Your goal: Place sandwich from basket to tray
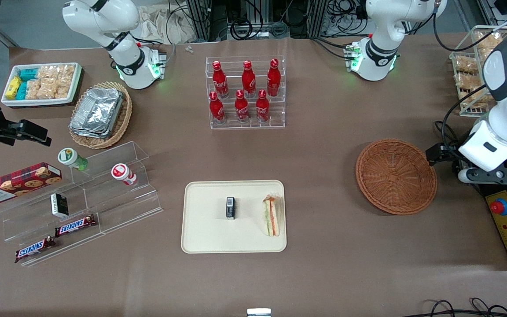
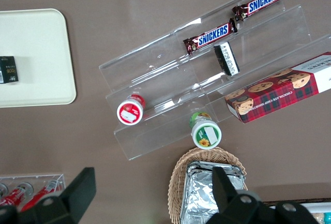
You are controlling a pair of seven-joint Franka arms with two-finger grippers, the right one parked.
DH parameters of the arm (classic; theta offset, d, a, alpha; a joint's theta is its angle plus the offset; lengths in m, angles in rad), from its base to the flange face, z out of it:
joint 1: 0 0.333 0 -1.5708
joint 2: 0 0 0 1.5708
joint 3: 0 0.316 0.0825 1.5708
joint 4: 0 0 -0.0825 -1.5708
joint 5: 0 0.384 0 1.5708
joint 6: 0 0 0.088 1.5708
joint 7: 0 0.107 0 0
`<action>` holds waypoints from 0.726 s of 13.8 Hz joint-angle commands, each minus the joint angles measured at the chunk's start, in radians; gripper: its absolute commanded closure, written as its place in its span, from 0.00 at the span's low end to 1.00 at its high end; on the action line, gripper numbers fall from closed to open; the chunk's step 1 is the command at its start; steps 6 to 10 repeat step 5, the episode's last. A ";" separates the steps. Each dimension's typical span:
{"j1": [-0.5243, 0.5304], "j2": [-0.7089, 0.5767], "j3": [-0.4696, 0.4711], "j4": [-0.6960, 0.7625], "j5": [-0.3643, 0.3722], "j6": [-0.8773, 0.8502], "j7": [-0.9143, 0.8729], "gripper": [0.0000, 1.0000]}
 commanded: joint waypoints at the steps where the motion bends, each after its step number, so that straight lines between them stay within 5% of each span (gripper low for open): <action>1: 0.110 0.041 -0.127 0.078 0.016 -0.036 0.011 0.00; 10: 0.078 0.041 -0.120 0.078 0.016 -0.036 0.009 0.00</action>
